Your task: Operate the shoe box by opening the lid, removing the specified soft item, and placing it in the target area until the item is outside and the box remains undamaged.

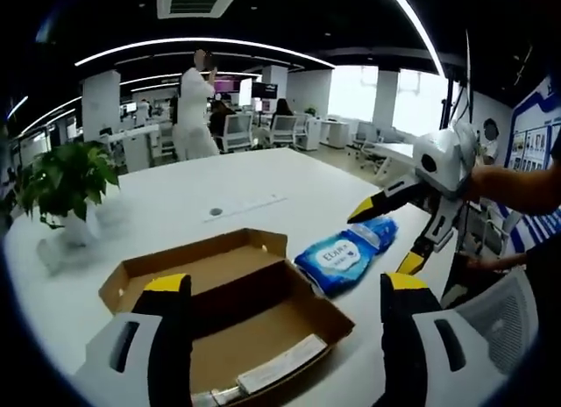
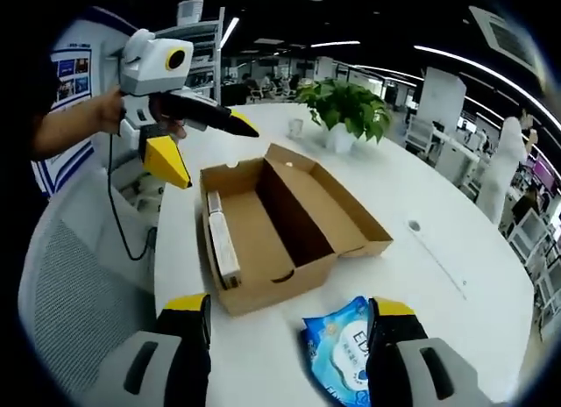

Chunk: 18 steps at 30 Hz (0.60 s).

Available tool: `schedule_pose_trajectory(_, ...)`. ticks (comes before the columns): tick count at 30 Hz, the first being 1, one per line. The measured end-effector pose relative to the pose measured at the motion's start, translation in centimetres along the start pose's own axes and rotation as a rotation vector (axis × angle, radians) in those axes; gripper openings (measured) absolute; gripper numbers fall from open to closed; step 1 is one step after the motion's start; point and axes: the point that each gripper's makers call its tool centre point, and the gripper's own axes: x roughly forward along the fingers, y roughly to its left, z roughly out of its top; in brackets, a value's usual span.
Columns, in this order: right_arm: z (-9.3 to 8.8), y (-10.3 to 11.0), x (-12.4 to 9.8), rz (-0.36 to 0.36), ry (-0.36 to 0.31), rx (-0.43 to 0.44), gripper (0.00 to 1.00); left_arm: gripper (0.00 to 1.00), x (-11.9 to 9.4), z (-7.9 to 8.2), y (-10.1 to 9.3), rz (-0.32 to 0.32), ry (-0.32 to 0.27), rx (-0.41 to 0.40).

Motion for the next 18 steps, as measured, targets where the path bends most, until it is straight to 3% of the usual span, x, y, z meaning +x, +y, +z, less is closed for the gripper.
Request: schedule_pose_trajectory(18, 1.9, 1.8, 5.3, 0.141, 0.024, -0.082, 0.69, 1.00, -4.9, -2.3, 3.2, 0.087, -0.007, -0.007)
